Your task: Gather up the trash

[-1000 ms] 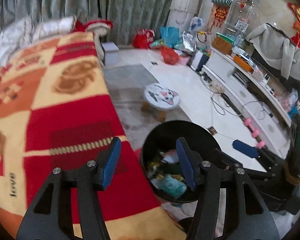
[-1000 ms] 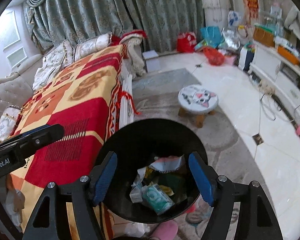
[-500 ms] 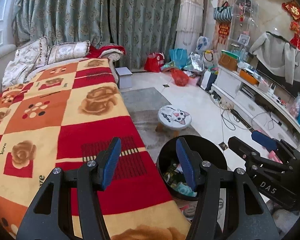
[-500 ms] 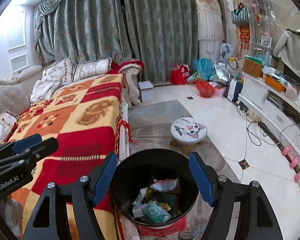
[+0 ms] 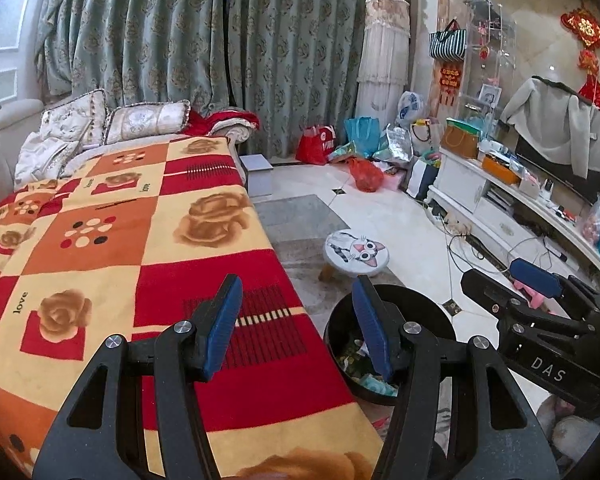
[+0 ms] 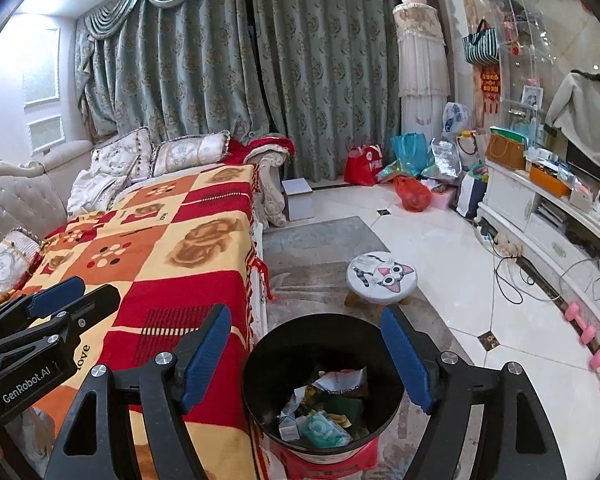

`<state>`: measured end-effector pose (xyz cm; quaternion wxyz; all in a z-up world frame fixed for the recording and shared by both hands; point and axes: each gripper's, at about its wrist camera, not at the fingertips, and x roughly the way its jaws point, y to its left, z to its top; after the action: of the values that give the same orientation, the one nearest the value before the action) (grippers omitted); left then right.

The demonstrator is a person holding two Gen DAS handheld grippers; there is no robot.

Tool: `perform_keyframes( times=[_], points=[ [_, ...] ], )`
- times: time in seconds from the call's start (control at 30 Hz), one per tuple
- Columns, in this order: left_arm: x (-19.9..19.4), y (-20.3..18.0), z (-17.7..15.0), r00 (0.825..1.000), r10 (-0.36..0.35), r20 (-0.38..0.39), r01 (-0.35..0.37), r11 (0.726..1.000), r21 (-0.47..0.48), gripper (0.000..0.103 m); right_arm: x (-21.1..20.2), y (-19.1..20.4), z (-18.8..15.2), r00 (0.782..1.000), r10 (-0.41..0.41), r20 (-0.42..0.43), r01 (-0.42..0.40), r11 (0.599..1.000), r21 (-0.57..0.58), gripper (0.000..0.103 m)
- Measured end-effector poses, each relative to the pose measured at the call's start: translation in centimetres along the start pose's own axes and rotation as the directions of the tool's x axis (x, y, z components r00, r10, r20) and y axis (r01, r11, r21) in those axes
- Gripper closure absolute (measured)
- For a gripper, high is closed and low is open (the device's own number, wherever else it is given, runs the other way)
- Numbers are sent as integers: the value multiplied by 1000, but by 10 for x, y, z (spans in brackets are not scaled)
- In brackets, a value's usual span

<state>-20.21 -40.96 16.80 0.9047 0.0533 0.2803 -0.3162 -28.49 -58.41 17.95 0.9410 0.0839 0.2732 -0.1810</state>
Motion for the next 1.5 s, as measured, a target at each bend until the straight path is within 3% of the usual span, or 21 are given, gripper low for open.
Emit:
perform_keyframes(
  times=[1.5],
  points=[
    [5, 1, -11, 1000, 7, -27, -7, 999, -34, 47, 10, 12, -5, 998, 25, -52, -27, 999, -31, 24]
  ],
)
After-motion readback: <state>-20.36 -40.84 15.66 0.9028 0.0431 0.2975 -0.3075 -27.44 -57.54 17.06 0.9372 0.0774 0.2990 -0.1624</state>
